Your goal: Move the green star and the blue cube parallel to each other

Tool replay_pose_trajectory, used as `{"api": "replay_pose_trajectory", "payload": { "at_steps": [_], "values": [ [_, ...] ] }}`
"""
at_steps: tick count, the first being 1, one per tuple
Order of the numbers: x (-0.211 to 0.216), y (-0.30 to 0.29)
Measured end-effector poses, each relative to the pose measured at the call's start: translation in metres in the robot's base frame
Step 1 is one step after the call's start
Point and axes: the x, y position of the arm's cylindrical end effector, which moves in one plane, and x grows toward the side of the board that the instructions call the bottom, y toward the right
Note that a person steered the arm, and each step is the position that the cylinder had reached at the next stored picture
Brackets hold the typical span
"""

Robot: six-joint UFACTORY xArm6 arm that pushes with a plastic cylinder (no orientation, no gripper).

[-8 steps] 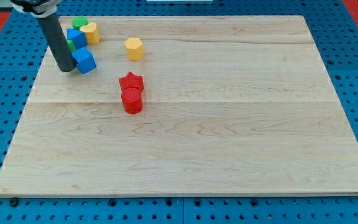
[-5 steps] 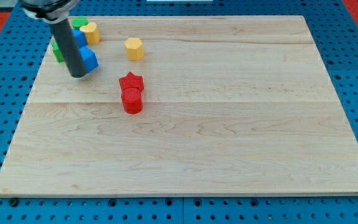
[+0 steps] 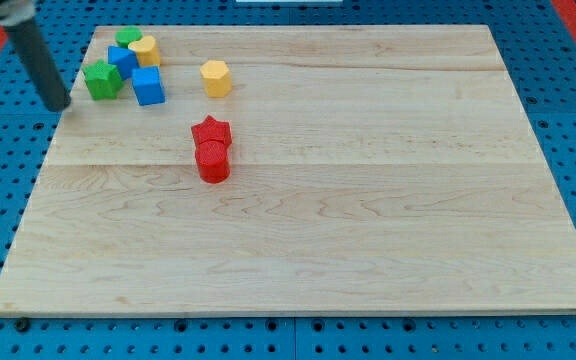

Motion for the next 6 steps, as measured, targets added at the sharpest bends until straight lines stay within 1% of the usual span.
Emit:
{"api": "replay_pose_trajectory", "payload": {
  "at_steps": [1,3,5,6],
  "values": [
    [-0.012,-0.001],
    [-0.055,0.006],
    [-0.054,0.049],
    [-0.065,0.031]
  ]
}}
